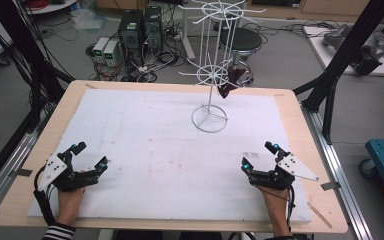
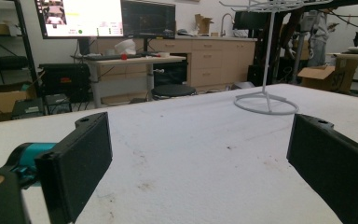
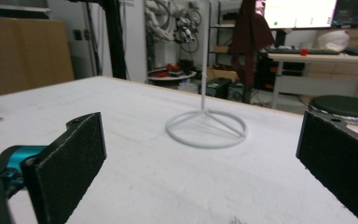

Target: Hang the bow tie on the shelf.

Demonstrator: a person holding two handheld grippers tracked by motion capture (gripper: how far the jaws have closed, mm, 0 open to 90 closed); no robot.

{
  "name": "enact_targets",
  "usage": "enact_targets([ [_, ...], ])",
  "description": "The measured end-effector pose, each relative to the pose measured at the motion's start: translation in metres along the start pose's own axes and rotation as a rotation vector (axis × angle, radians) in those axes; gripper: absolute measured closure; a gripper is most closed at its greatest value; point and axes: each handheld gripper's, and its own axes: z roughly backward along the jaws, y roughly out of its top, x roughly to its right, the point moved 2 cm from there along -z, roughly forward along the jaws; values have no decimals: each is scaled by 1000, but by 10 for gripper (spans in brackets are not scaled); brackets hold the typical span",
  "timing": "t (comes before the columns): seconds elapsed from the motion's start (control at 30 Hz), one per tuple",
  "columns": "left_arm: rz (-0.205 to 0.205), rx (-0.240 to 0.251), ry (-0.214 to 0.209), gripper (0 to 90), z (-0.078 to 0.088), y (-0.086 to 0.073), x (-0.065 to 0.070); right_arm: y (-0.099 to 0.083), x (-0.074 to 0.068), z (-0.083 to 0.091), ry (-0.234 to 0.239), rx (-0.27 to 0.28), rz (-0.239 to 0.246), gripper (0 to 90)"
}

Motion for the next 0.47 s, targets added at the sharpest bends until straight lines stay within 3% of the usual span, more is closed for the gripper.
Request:
enact_targets([
  [0.13,0,0,-1,70,0,0,0,-11,1,-2,-1,-9,-32,6],
  [0.2,0,1,-1,70,0,0,0,-17,3,-4,17,-21,-75,6],
  [0.47,-1,7,0,70,1,0,0,-18,-2,-6,-1,-37,-18,7],
])
